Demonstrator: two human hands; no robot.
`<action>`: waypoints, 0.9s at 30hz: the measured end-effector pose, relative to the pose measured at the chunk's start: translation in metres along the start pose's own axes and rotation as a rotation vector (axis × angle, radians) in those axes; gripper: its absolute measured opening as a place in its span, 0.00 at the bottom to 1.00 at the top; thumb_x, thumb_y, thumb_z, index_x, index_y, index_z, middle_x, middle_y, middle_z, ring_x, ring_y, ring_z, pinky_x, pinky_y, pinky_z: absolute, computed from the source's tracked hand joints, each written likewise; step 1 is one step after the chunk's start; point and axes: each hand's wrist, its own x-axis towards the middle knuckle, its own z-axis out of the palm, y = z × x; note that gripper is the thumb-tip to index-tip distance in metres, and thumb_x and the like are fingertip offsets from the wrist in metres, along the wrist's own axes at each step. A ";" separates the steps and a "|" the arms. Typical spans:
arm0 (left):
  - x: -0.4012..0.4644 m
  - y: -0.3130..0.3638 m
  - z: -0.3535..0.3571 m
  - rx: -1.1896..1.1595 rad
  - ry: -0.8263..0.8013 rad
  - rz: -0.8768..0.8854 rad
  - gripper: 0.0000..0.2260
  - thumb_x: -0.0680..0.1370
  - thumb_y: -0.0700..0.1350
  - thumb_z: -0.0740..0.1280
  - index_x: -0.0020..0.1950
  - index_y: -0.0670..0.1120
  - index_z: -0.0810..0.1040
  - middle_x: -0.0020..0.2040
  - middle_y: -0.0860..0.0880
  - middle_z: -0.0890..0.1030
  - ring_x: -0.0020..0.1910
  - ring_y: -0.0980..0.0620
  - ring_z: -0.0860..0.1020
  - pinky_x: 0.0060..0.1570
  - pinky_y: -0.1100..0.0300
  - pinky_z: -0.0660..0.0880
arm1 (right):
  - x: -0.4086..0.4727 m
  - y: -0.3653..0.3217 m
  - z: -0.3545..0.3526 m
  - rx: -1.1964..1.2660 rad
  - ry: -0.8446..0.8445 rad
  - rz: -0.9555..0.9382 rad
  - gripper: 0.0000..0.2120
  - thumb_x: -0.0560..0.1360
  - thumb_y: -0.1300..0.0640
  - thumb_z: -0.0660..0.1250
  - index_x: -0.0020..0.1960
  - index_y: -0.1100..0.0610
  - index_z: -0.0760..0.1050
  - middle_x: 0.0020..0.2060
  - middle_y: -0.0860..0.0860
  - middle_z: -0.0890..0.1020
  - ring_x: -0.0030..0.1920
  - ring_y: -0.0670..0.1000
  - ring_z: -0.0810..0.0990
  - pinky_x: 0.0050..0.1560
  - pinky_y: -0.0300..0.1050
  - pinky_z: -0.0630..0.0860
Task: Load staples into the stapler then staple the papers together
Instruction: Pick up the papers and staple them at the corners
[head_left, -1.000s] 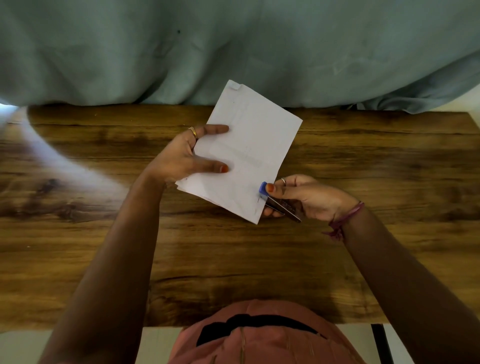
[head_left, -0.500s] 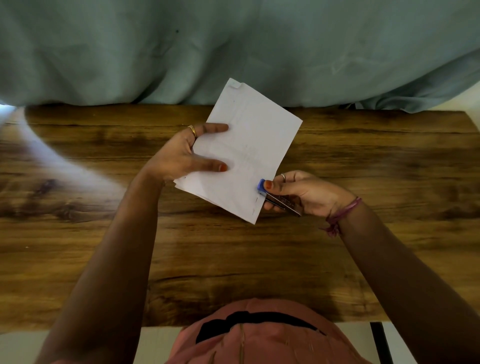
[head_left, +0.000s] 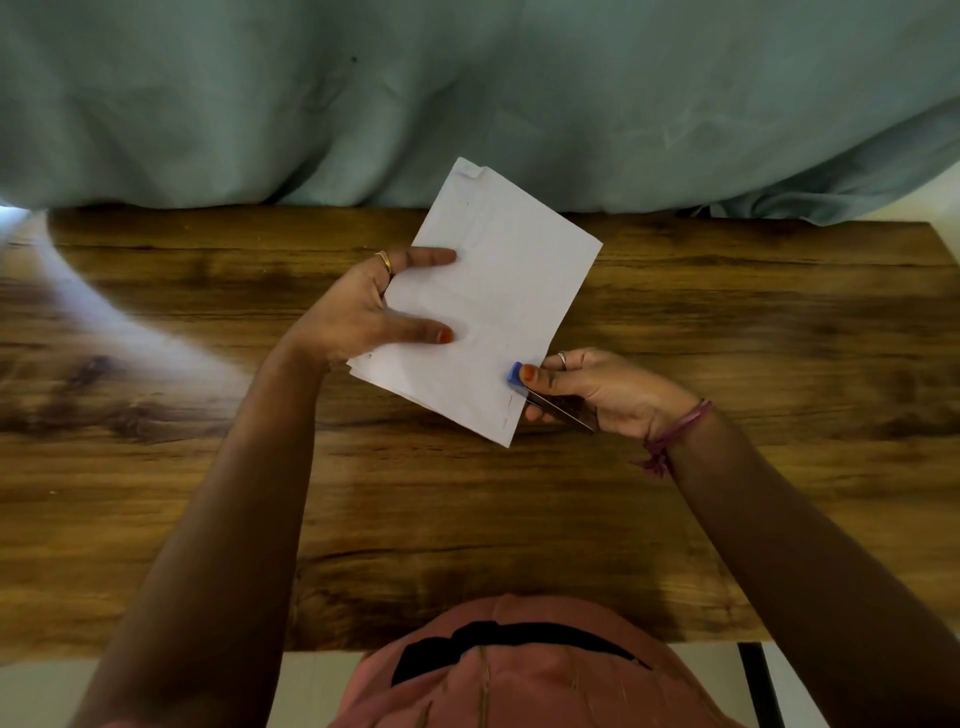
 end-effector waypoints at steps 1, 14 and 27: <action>0.000 0.000 0.000 -0.005 0.002 0.000 0.35 0.59 0.55 0.81 0.64 0.63 0.74 0.63 0.54 0.76 0.57 0.55 0.79 0.49 0.56 0.81 | 0.000 0.001 -0.001 0.003 -0.010 -0.002 0.07 0.74 0.58 0.67 0.50 0.59 0.79 0.38 0.51 0.86 0.35 0.45 0.84 0.37 0.35 0.80; -0.007 -0.003 -0.001 -0.114 0.063 0.001 0.36 0.59 0.52 0.82 0.65 0.59 0.75 0.65 0.51 0.76 0.58 0.51 0.80 0.49 0.52 0.81 | 0.008 0.032 -0.048 -0.506 0.217 -0.141 0.26 0.67 0.44 0.71 0.62 0.54 0.75 0.54 0.54 0.82 0.54 0.53 0.79 0.52 0.46 0.74; -0.013 -0.011 0.009 -0.241 0.125 0.028 0.23 0.70 0.44 0.73 0.64 0.53 0.77 0.64 0.51 0.78 0.56 0.50 0.81 0.47 0.55 0.81 | 0.036 0.066 -0.037 -1.260 0.477 -0.218 0.28 0.77 0.48 0.64 0.72 0.58 0.64 0.65 0.56 0.68 0.63 0.54 0.70 0.63 0.45 0.67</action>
